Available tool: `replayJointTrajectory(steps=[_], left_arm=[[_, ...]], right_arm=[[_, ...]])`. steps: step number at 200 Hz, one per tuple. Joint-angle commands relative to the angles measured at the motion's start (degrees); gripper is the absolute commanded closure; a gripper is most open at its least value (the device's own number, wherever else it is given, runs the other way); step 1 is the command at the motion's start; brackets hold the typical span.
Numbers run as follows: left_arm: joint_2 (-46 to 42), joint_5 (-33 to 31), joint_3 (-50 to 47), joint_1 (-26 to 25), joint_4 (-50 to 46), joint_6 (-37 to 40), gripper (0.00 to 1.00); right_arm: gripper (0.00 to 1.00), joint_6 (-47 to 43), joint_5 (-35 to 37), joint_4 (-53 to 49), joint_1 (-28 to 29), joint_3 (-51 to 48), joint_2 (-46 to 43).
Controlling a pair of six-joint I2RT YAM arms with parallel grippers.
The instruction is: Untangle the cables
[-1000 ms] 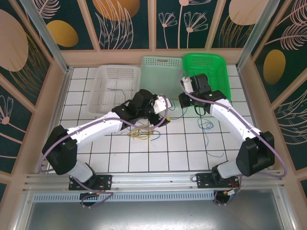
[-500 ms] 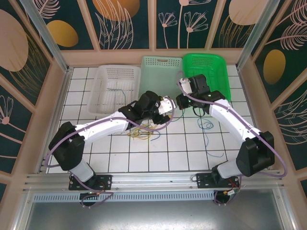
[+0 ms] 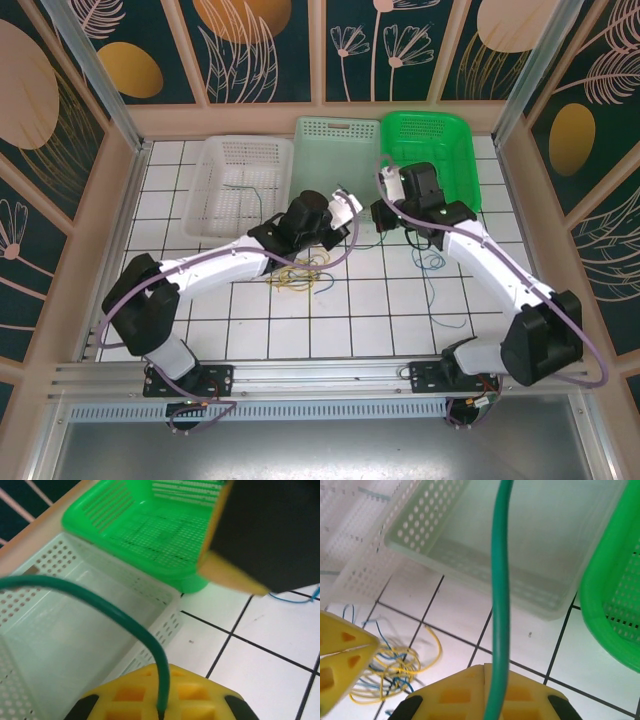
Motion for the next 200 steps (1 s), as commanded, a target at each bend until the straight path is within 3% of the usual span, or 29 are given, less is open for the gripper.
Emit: replayJointTrajectory(steps=[1, 50, 85, 122, 200], left_arm=[[-4.60, -8.51, -4.18, -0.22, 11.26, -9.58, 1.00], [-8.84, -15.26, -14.63, 0.07, 31.27, -29.01, 1.00], [-9.96, -18.17, -22.08, 1.26, 44.34, -47.71, 1.00], [-9.94, -22.51, -26.90, 1.83, 50.86, -59.99, 1.00], [-5.79, -21.89, -32.49, 1.98, 66.51, -80.06, 1.00]], right_arm=[[1.00, 6.44, 2.55, 9.45, -1.73, -4.53, -4.29], [1.00, 22.99, -1.29, 32.49, -5.76, -17.70, -11.28], [1.00, 30.23, -1.91, 44.24, -6.69, -25.17, -15.12], [1.00, 34.34, 0.77, 51.12, -6.68, -32.03, -19.96], [1.00, 45.74, 8.29, 66.75, -4.50, -43.81, -25.00]])
